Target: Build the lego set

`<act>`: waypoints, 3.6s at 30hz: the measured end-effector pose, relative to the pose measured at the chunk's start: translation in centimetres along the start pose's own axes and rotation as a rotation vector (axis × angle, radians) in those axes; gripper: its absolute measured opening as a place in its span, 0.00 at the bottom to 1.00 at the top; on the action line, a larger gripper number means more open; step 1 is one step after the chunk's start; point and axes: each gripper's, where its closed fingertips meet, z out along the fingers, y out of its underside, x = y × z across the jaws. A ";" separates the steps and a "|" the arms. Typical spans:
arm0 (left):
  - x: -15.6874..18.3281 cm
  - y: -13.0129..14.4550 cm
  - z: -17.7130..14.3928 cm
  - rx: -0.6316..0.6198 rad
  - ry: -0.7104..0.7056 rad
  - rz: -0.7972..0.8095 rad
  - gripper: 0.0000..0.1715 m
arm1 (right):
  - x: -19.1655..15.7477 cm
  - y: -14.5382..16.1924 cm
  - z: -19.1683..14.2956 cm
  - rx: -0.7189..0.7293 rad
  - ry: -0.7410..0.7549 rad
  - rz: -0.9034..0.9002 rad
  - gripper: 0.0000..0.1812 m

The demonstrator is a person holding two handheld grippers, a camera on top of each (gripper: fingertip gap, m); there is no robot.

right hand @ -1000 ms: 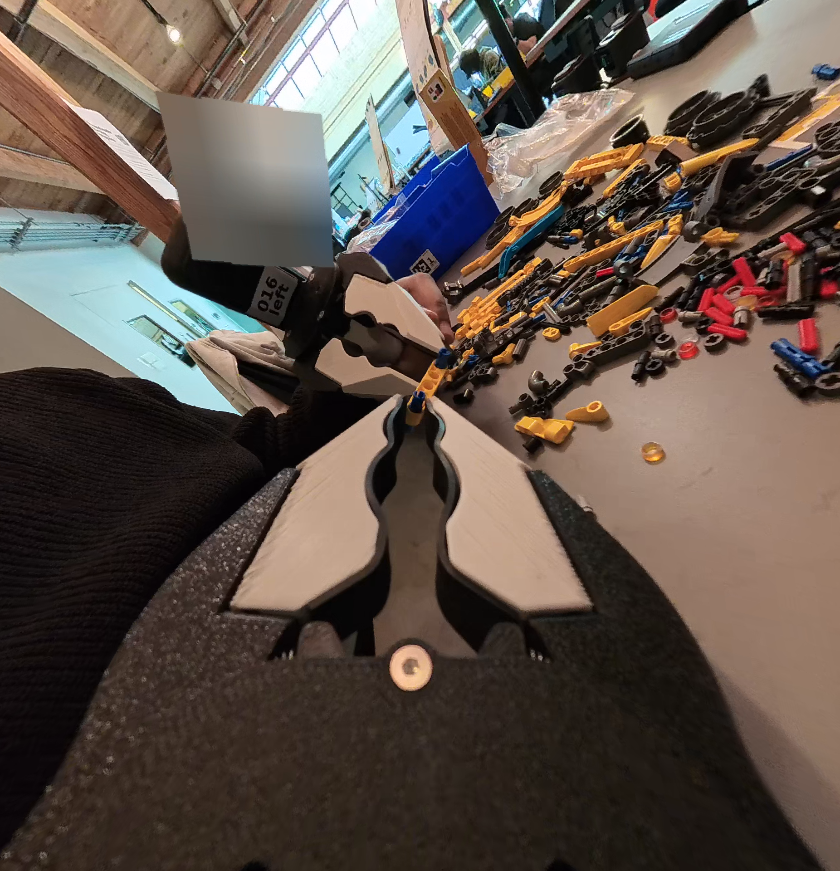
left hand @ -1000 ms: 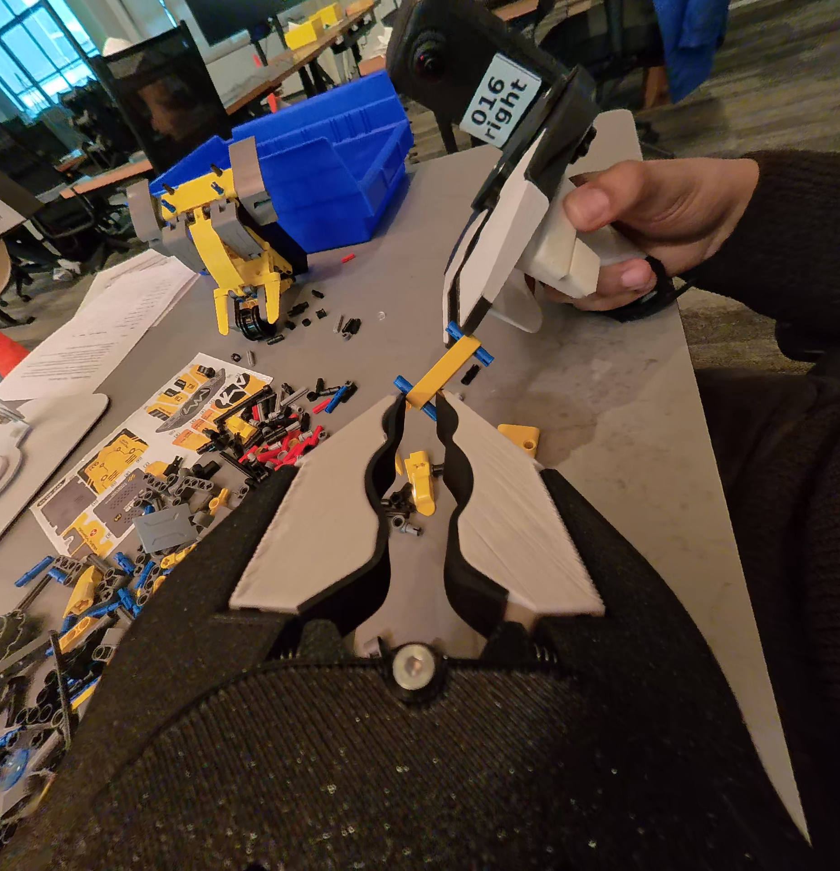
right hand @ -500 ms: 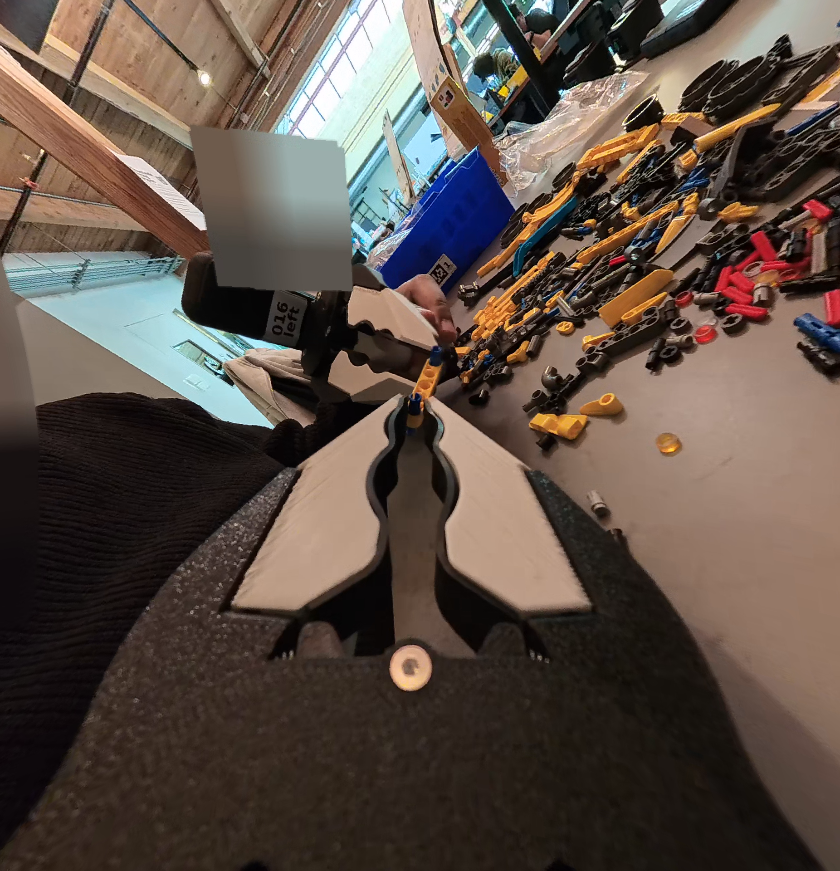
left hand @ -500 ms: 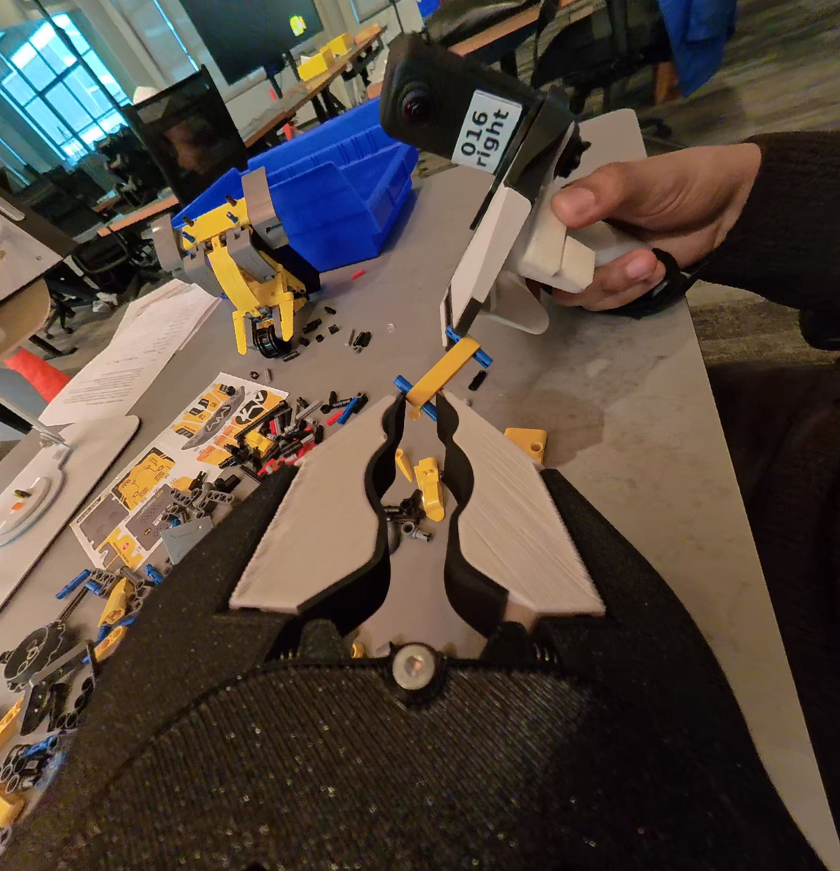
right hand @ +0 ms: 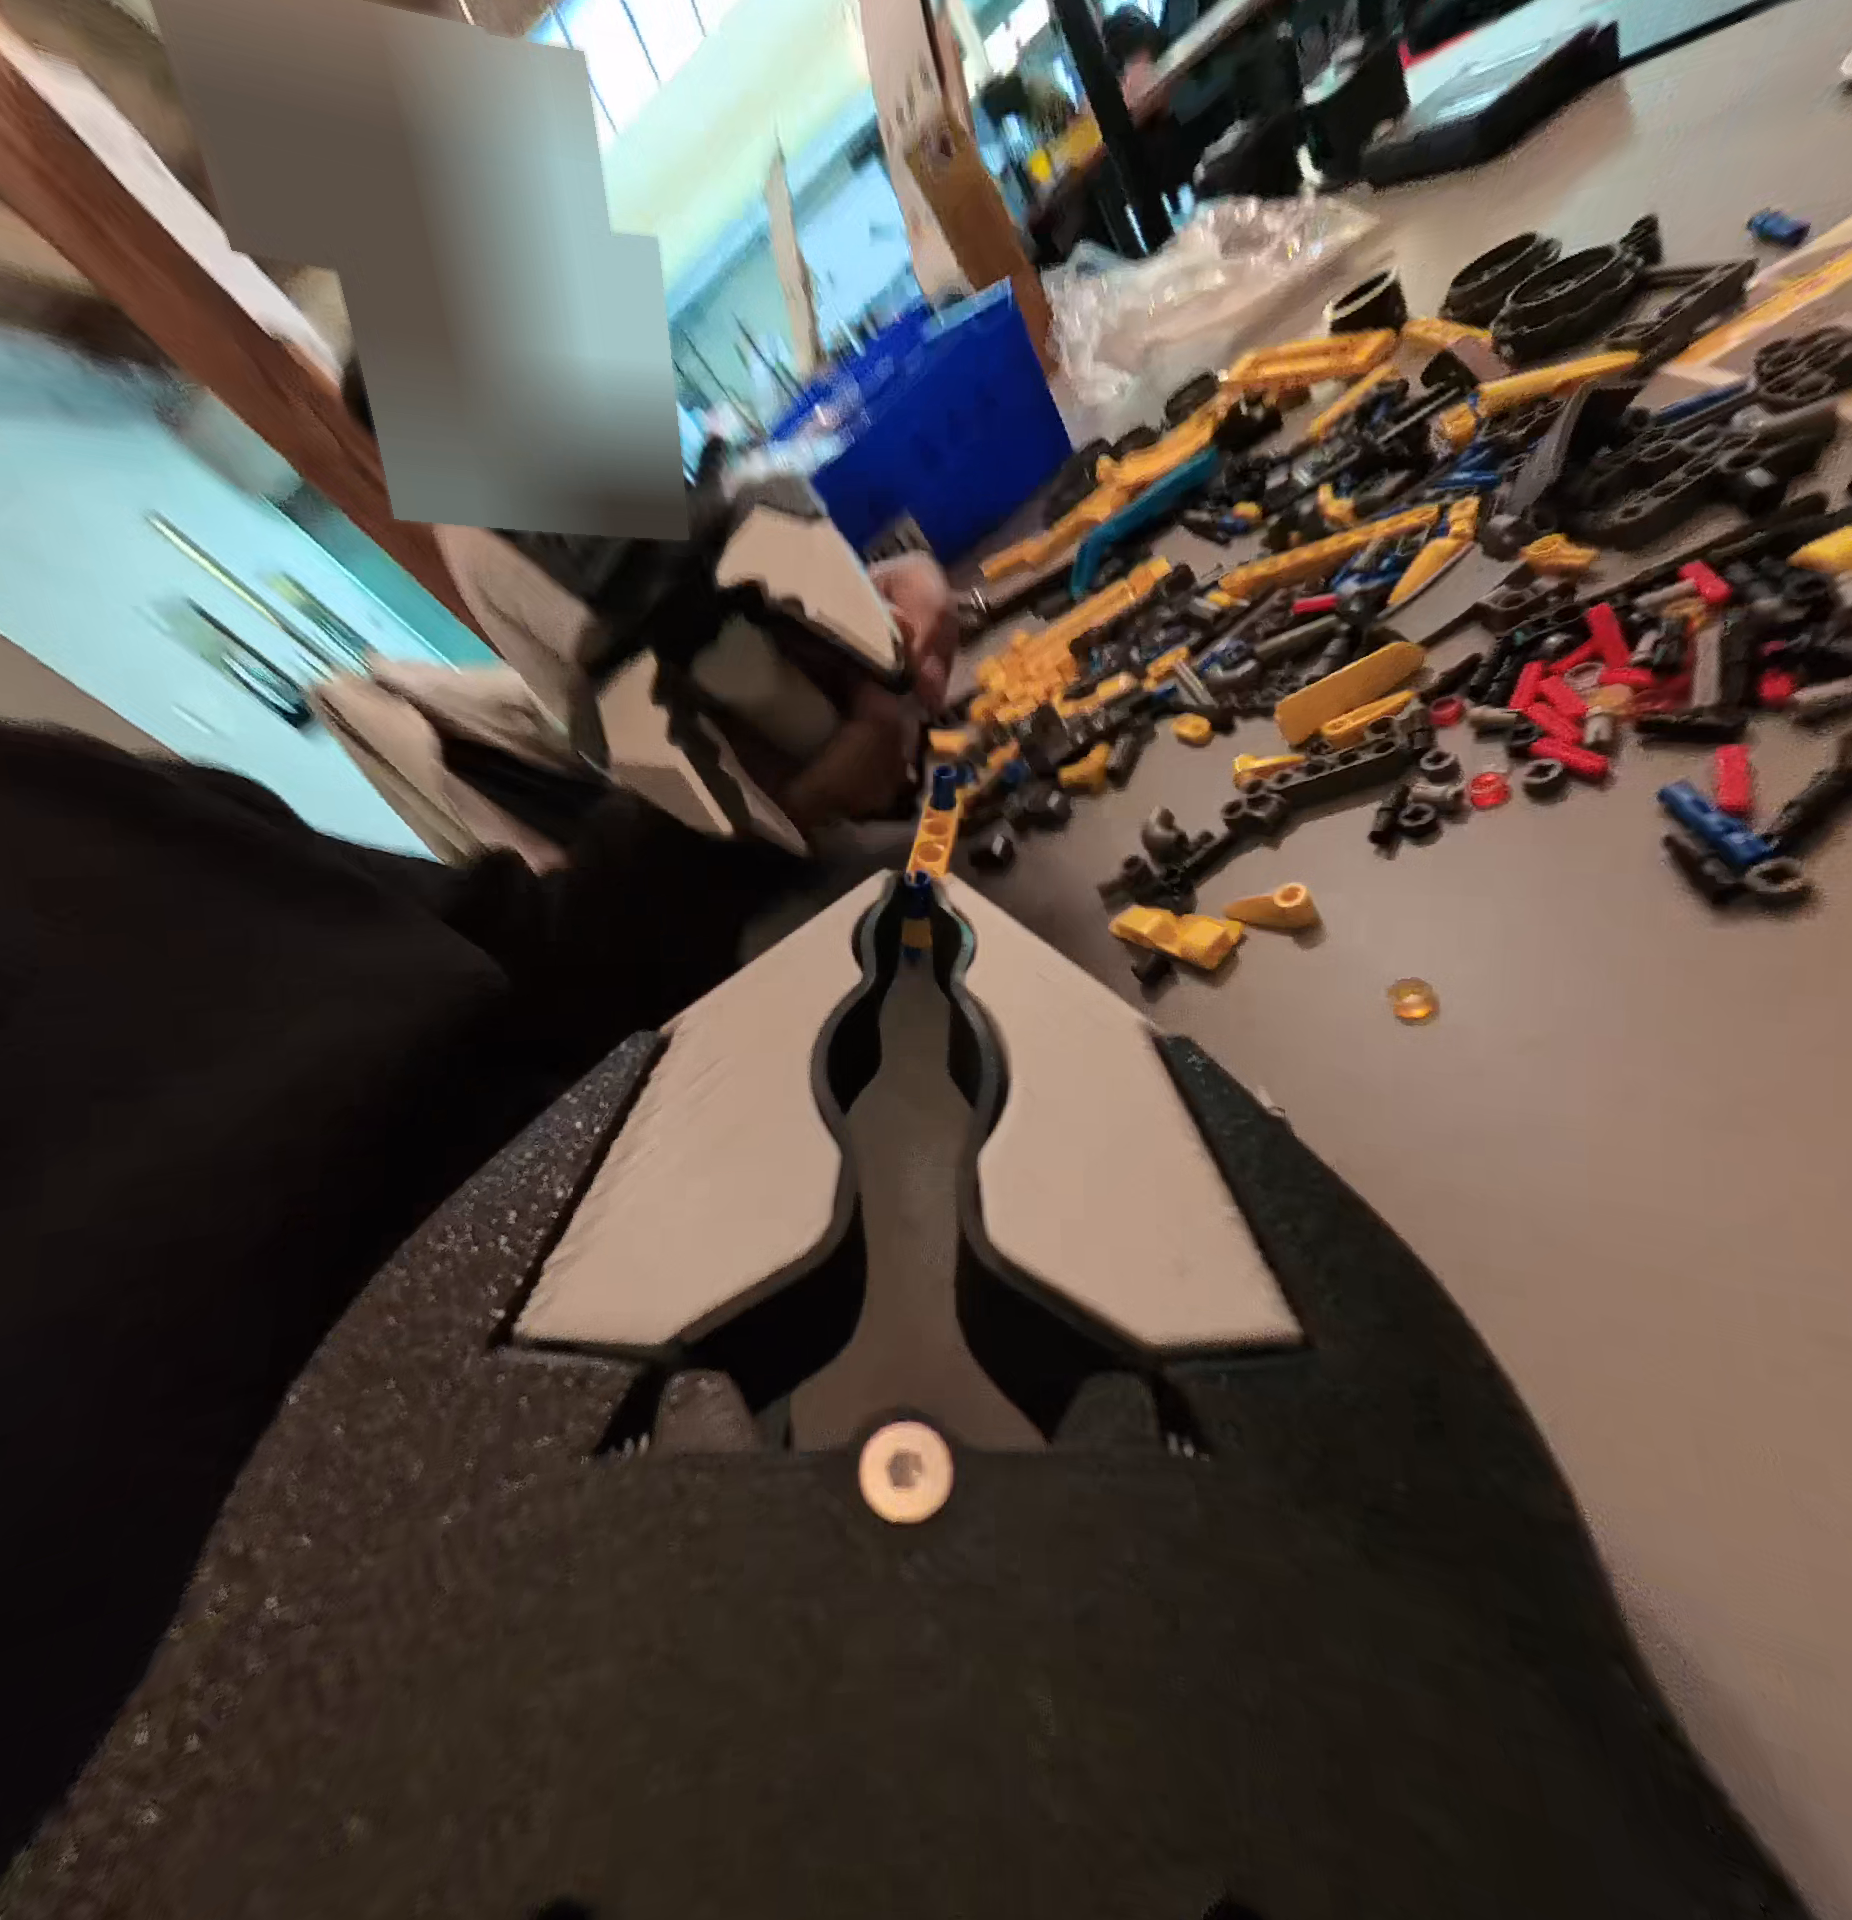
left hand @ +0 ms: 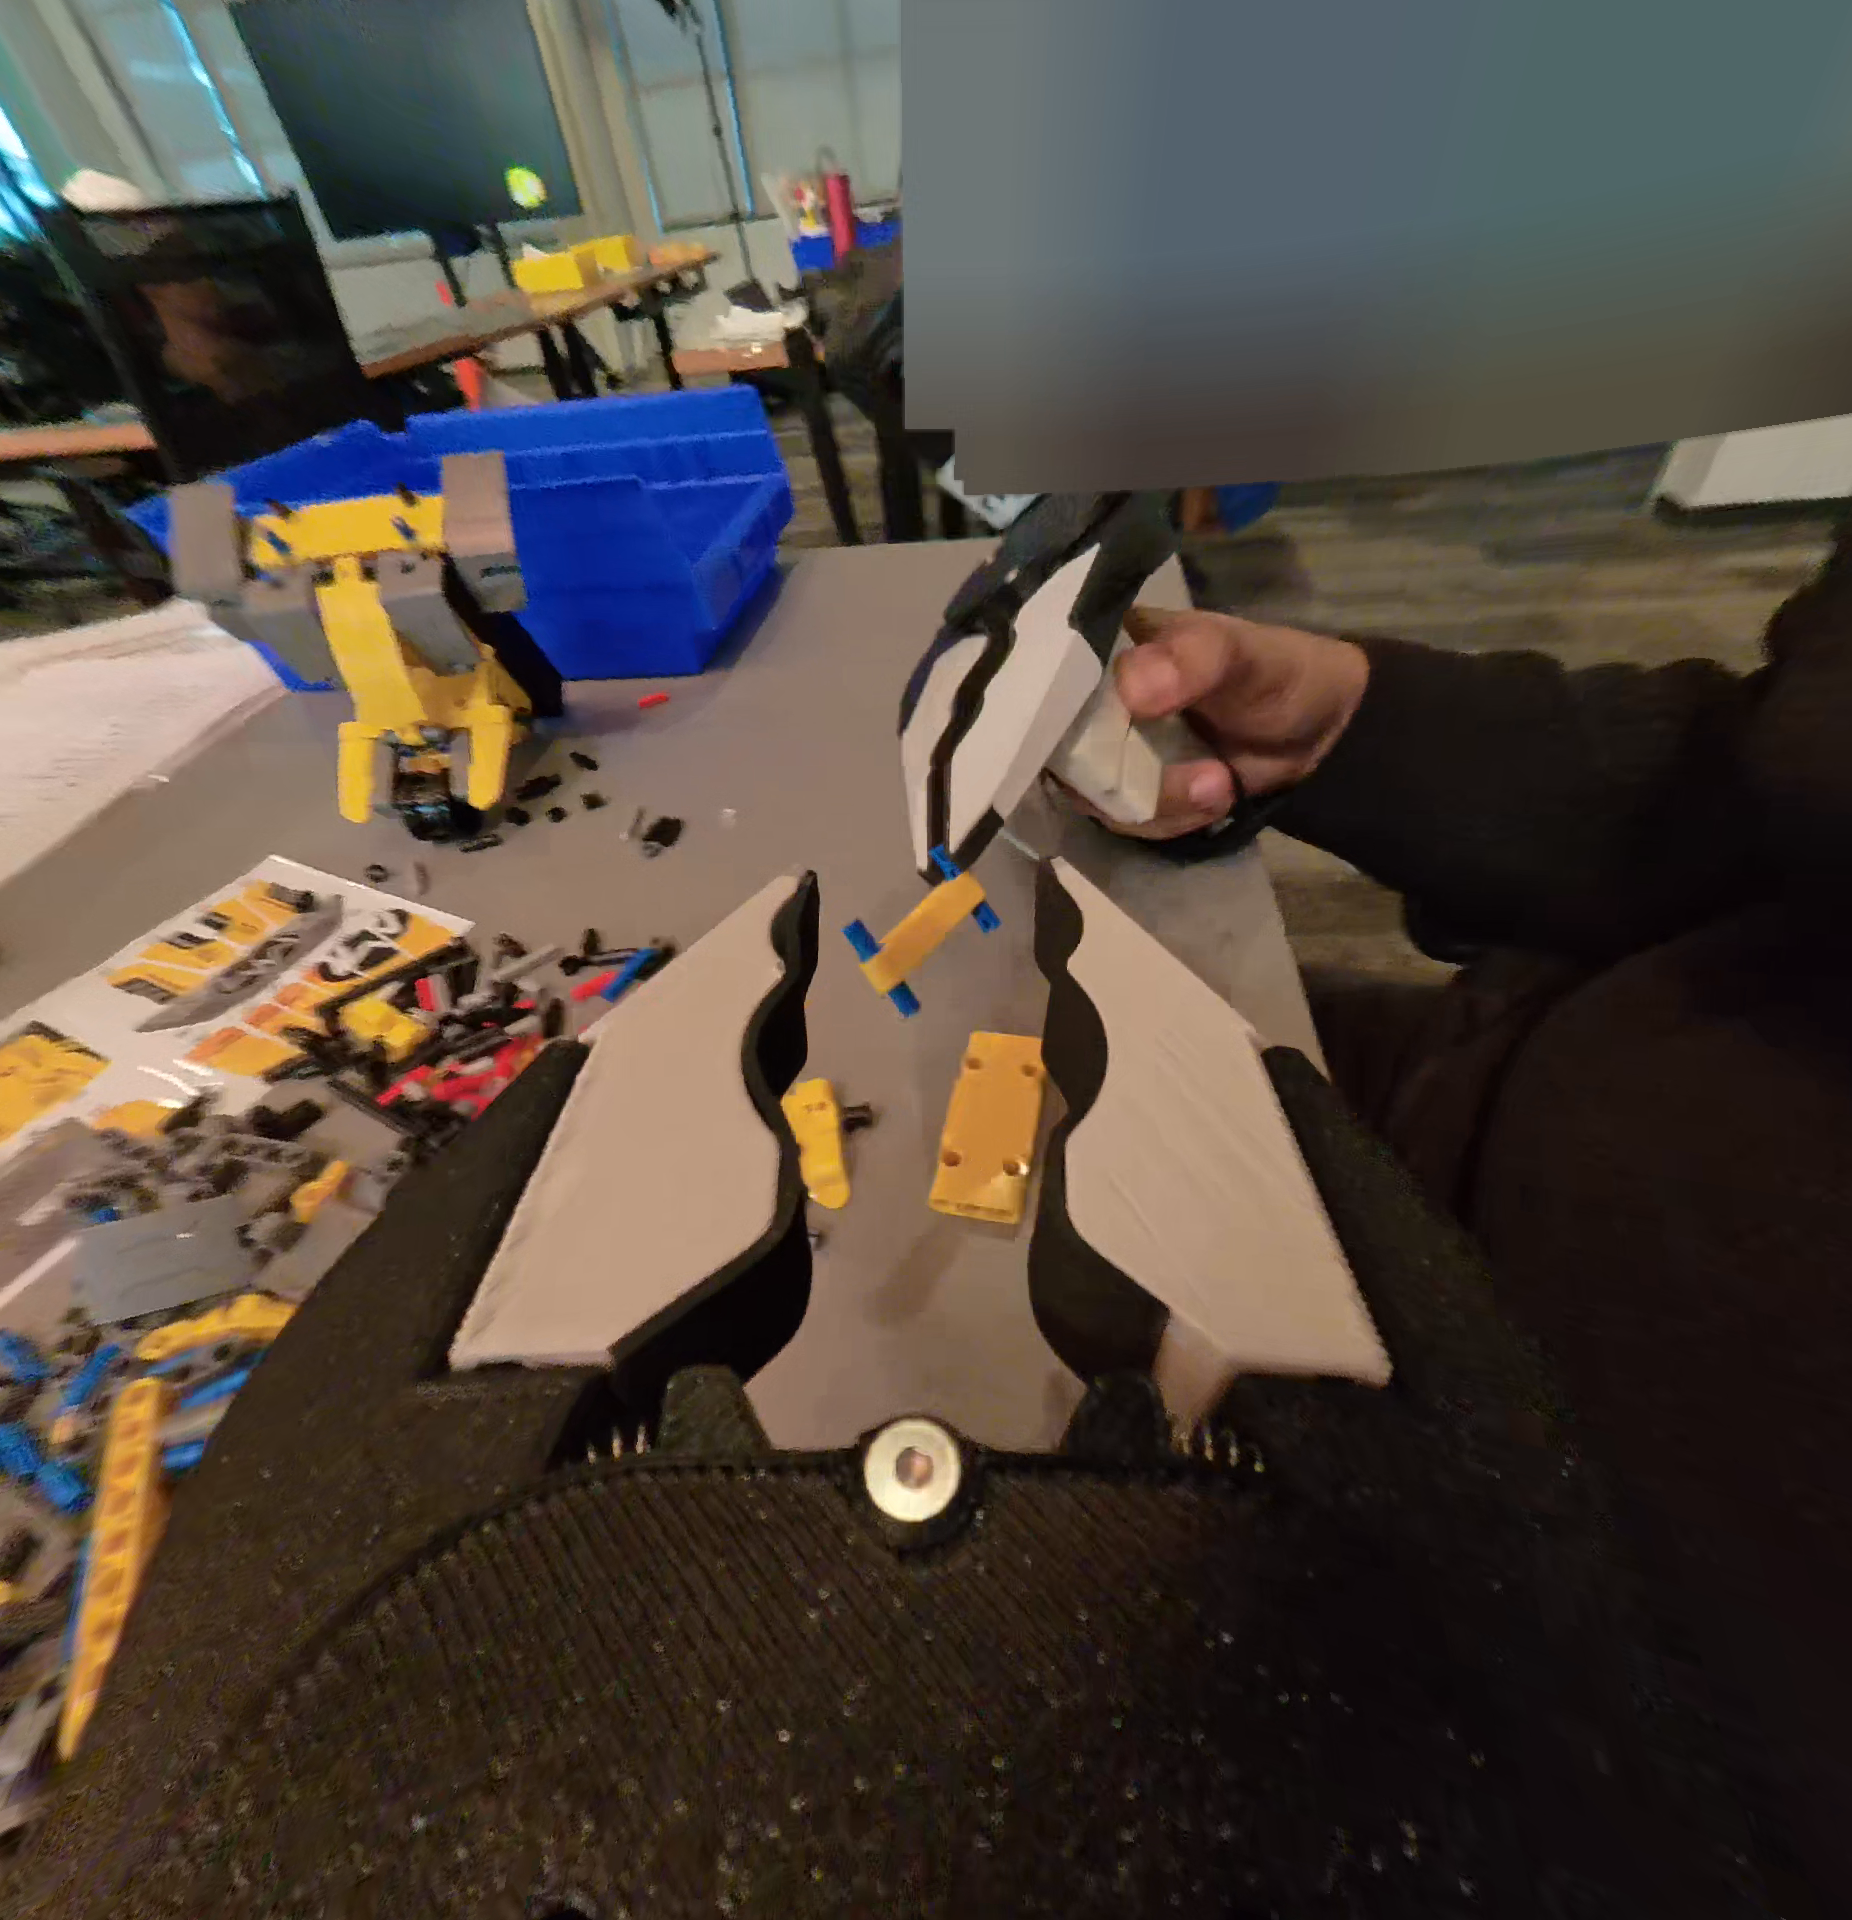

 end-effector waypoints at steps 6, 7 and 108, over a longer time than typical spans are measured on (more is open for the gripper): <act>1.3 2.4 0.5 -0.130 0.094 -0.036 0.19 | -1.0 3.6 1.1 -0.263 0.124 -0.403 0.02; 1.5 2.9 0.6 -0.158 0.104 -0.036 0.18 | -0.5 3.9 1.0 -0.296 0.152 -0.424 0.02; 1.6 8.0 1.1 -0.454 0.061 0.102 0.03 | 2.1 5.7 0.6 -0.476 0.290 -0.581 0.04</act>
